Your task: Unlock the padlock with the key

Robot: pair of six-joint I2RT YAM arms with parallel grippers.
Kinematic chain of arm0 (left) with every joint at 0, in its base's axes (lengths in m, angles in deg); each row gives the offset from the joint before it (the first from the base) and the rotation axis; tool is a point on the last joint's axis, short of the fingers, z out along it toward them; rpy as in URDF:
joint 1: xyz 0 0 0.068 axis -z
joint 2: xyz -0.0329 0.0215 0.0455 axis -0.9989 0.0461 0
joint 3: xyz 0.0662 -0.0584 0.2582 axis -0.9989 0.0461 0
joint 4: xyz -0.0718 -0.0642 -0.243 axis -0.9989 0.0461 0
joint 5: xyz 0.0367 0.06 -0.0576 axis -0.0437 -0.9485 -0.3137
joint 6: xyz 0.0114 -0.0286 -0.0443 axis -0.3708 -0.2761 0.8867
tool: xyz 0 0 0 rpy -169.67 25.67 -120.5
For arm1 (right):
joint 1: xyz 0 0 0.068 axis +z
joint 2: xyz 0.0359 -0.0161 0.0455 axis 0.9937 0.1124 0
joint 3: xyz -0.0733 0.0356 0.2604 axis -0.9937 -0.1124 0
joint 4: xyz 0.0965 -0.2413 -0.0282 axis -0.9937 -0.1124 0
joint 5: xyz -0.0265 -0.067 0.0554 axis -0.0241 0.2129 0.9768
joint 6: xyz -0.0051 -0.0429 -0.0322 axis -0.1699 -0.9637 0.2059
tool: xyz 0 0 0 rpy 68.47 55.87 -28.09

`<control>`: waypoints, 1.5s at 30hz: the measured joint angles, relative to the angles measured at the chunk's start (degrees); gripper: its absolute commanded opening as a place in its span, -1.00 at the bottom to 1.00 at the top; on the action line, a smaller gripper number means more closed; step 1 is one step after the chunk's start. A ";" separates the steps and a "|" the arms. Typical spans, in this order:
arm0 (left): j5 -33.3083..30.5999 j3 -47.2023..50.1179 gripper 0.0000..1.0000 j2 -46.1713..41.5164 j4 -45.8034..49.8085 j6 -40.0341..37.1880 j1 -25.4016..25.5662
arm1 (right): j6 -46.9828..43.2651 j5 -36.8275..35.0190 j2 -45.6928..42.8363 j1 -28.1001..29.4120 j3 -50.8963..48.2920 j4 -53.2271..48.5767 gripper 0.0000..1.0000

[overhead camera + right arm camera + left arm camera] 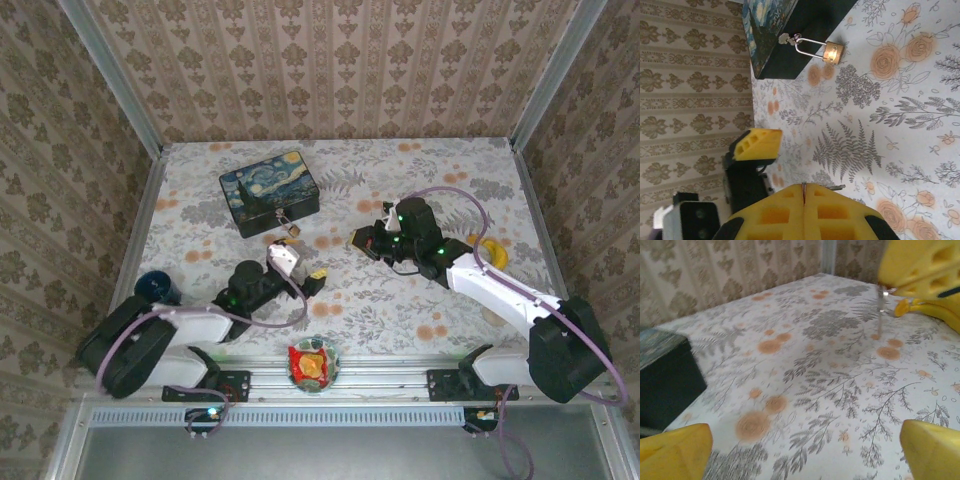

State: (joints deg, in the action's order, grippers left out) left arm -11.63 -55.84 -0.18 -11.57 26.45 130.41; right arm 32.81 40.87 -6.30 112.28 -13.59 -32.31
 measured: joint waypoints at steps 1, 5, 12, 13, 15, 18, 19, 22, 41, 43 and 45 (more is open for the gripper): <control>0.76 -0.66 0.76 2.38 -2.16 -0.72 0.24 | 0.22 0.22 0.00 0.00 -0.15 0.37 -1.00; 2.56 -4.70 0.59 9.03 -7.26 -4.02 1.84 | 1.27 1.14 -0.02 0.00 -0.92 1.90 -1.00; 3.08 -10.08 0.27 13.66 -11.34 -7.19 2.62 | 1.92 1.64 -0.07 0.00 -1.53 3.43 -1.00; 3.17 -10.38 0.20 14.05 -11.61 -7.32 2.62 | 1.92 1.66 -0.13 0.00 -1.53 3.48 -1.00; 3.39 -10.84 0.09 14.97 -12.02 -7.58 2.62 | 1.95 1.84 -0.33 0.00 -1.53 3.48 -1.00; 3.82 -11.32 -0.09 16.35 -12.11 -7.80 2.62 | 1.97 2.12 -0.63 0.00 -1.53 3.50 -1.00; 4.02 -11.41 -0.13 16.83 -12.13 -7.85 2.62 | 1.99 2.27 -0.72 0.00 -1.53 3.50 -1.00; 4.76 -11.72 -0.18 17.86 -12.11 -7.80 2.62 | 2.10 2.51 -0.76 0.00 -1.53 3.52 -1.00; 7.78 -13.79 -0.82 18.82 -12.15 -6.08 2.58 | 2.08 2.67 -0.76 0.00 -1.55 3.87 -1.00; 8.26 -13.79 -0.90 18.82 -12.13 -6.05 2.58 | 2.08 2.67 -0.76 0.00 -1.55 3.98 -1.00; 8.68 -13.79 -1.00 18.82 -12.13 -6.03 2.62 | 2.08 2.67 -0.76 0.00 -1.55 4.22 -1.00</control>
State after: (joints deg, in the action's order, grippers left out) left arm -2.96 -69.63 18.64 -23.70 20.42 133.03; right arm 34.89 43.53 -7.07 112.28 -15.14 -28.09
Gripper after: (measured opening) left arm 0.044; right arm 0.062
